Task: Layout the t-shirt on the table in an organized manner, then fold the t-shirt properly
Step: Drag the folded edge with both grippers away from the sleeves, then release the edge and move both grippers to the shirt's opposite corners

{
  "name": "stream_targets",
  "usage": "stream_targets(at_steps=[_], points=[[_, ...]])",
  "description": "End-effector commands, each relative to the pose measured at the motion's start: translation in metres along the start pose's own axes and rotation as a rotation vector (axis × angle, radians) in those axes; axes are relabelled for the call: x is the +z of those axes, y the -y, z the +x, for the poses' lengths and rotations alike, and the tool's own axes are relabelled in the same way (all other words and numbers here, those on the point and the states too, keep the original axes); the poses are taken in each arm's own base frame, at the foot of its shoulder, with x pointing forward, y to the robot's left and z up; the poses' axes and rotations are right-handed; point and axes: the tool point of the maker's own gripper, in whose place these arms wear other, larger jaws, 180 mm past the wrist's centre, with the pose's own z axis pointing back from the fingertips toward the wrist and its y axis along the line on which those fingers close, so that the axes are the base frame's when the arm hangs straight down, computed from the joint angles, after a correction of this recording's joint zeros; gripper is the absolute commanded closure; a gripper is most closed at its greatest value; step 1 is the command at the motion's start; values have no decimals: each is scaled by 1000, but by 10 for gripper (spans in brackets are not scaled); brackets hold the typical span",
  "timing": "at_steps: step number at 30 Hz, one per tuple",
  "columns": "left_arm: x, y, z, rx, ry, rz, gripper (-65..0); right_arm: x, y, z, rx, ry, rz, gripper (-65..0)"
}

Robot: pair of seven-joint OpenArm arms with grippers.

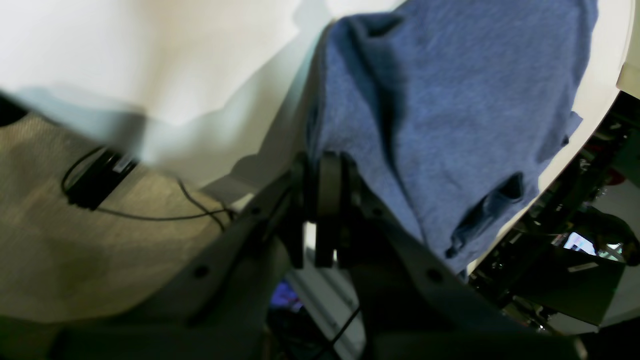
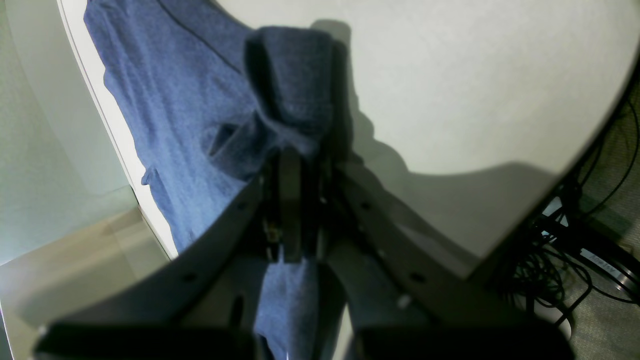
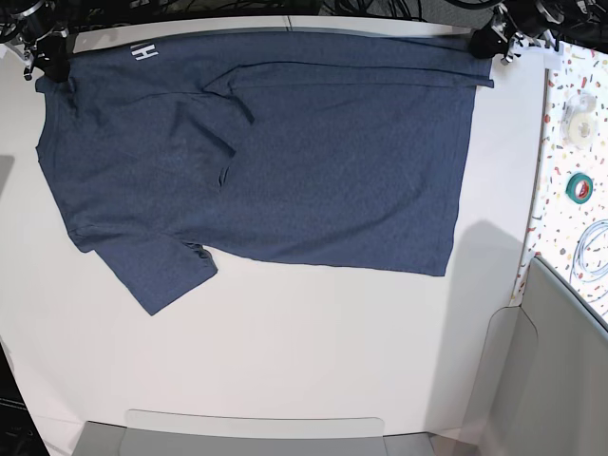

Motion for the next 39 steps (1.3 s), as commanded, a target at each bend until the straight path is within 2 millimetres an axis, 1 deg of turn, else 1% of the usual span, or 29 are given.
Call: stream_targets(at_steps=[1,5,6,7,9,11,13,19,23,24,26,28,31,33,34,36,37,39], points=[[4,2,0,1,4,-8,0,5,-4,7,24,12,1,0],[3,1,-2,14,5,-11,-5,7,0,7,23,10,-11,0],[3,1,-3,14,3,-10,-27,8,1,7,23,10,-14,0],[2,1,-3,14,0,-12,-63,8,1,7,23,10,-14,0],[2,2,-2,15,2,-17,-151,10,3,6,23,7,-19,-9],[3,3,-1,18,7,-18,-224,12,4,6,22,8,-22,-75],[4,3,0,19,8,-18,-261,15,5,6,23,1,-26,-129],[4,2,0,15,8,-12,-263,19,6,8,34,-9,-32,-255],[5,2,1,13,9,-9,-265,26,7,9,31,-11,-27,-376],[8,0,3,17,18,-7,-265,28,5,12,37,-11,-22,-405],[15,-3,10,28,48,-4,-265,33,5,15,42,-9,-25,-437],[22,-6,18,38,82,1,-266,41,6,22,39,6,-22,-452],[36,-11,31,47,138,7,-267,57,9,37,23,65,-21,-452],[46,-10,38,35,147,7,-267,69,13,47,15,107,-30,-452],[52,-8,42,33,148,-5,-267,77,13,55,17,134,-31,-452],[63,-1,52,36,187,-46,-267,85,5,72,46,171,-26,-452],[68,3,56,37,203,-70,-267,86,2,76,56,177,-25,-452],[75,20,72,5,233,-124,-267,85,-8,84,77,186,-5,-451]])
